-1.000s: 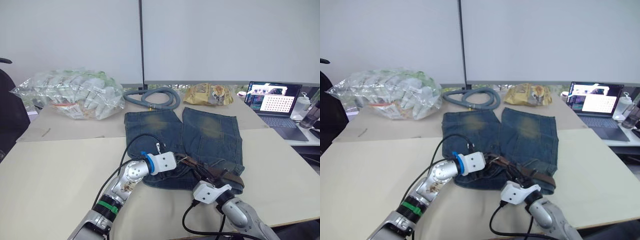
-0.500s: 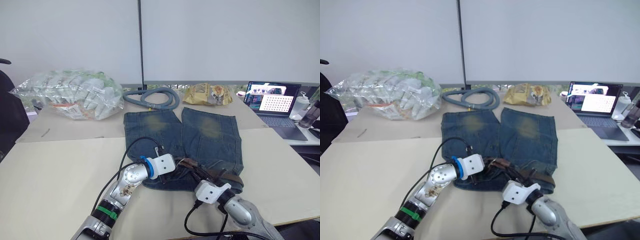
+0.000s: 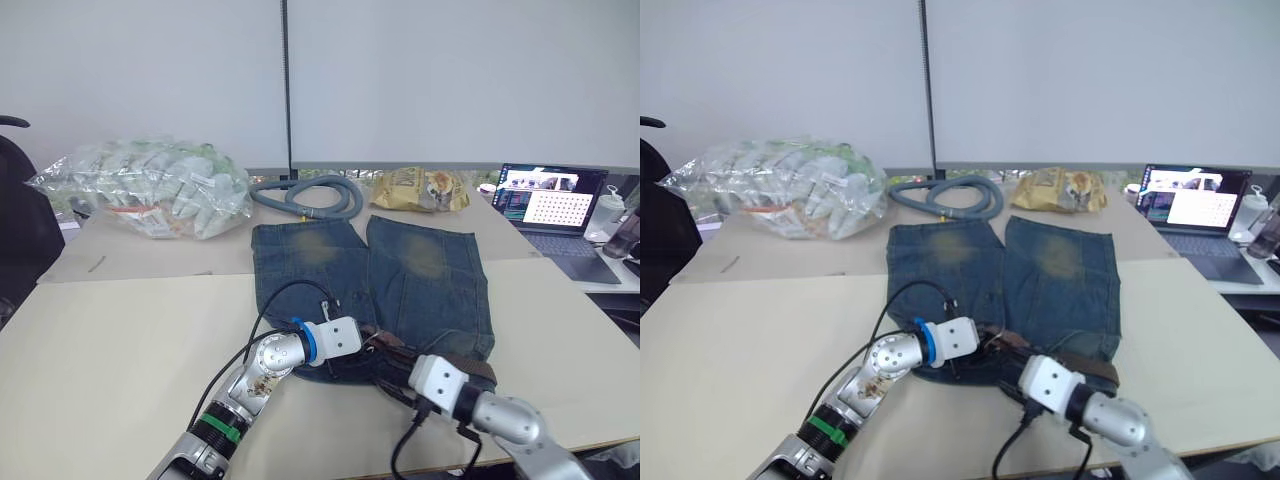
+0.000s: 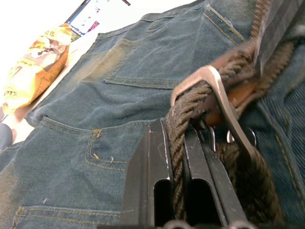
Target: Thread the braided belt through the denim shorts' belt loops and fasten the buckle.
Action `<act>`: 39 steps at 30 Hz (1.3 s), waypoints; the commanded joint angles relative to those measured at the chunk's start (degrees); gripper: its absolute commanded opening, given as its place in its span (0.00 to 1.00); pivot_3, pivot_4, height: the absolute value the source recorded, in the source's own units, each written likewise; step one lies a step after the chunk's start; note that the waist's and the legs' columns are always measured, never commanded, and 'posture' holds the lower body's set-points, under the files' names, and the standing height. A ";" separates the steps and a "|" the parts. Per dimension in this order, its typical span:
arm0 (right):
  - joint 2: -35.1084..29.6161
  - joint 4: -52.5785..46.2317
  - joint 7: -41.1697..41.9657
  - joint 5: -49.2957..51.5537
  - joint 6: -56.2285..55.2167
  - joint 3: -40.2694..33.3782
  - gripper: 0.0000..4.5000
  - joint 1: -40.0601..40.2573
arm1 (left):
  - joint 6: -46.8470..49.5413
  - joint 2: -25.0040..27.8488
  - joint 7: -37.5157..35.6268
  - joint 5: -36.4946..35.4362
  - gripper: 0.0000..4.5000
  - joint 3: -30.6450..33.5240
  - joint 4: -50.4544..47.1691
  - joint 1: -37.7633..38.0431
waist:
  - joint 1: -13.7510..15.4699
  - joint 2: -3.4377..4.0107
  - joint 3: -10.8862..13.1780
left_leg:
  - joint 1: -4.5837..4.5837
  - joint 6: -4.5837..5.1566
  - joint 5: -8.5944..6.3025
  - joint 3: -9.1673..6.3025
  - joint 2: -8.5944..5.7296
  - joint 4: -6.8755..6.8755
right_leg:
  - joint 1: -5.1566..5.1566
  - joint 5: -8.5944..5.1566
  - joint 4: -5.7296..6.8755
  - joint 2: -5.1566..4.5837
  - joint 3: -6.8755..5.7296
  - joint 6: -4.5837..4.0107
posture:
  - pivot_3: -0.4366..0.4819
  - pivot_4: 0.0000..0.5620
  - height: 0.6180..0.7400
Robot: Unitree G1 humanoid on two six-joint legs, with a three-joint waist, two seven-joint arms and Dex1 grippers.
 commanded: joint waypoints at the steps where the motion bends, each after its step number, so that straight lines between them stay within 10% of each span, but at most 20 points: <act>1: -2.22 -5.39 2.72 7.75 5.62 -6.86 0.88 -0.03 | -0.87 -0.57 -0.09 -0.64 0.00 -0.64 -0.49 -0.46 | 0.18 0.00 0.00 | 0.00 0.01 -0.01 0.01 -0.01 0.00 | 0.00 0.01 -0.01 -0.04 0.00 0.02 | 0.48 0.27 1.00; 19: 0.29 8.76 -2.55 -10.44 -6.82 -3.47 0.88 -8.93 | -1.25 -0.85 0.43 -0.52 0.00 -0.44 0.78 -1.02 | 0.68 -0.01 0.00 | -0.03 -0.01 0.00 0.05 -0.07 0.03 | -0.02 0.01 0.01 -0.02 -0.02 0.04 | 0.48 0.27 1.00; 30: 1.29 10.60 -1.71 -12.50 -11.14 -1.47 0.01 -9.23 | -1.49 -0.57 -0.02 -0.88 0.00 -0.35 0.78 -0.85 | 0.65 0.00 0.00 | -0.03 0.00 0.00 0.04 -0.07 0.03 | -0.01 0.02 0.01 -0.03 -0.02 0.04 | 0.48 0.27 1.00; 32: 1.37 10.74 -1.62 -12.62 -11.38 -1.52 0.01 -9.16 | -1.61 -0.44 -0.09 -0.85 0.00 -0.34 0.84 -0.86 | 0.65 0.00 0.00 | -0.03 0.00 0.00 0.04 -0.07 0.02 | -0.01 0.02 0.01 -0.03 -0.03 0.04 | 0.48 0.27 1.00; 39: -0.50 11.81 -0.87 -12.52 -12.85 -3.38 0.00 -8.43 | 5.35 -2.10 -2.83 -14.37 0.50 7.72 -5.00 2.68 | 0.48 0.00 0.00 | -0.04 0.00 -0.01 0.04 -0.06 0.02 | -0.03 0.02 0.00 -0.08 -0.01 0.04 | 0.48 0.27 1.00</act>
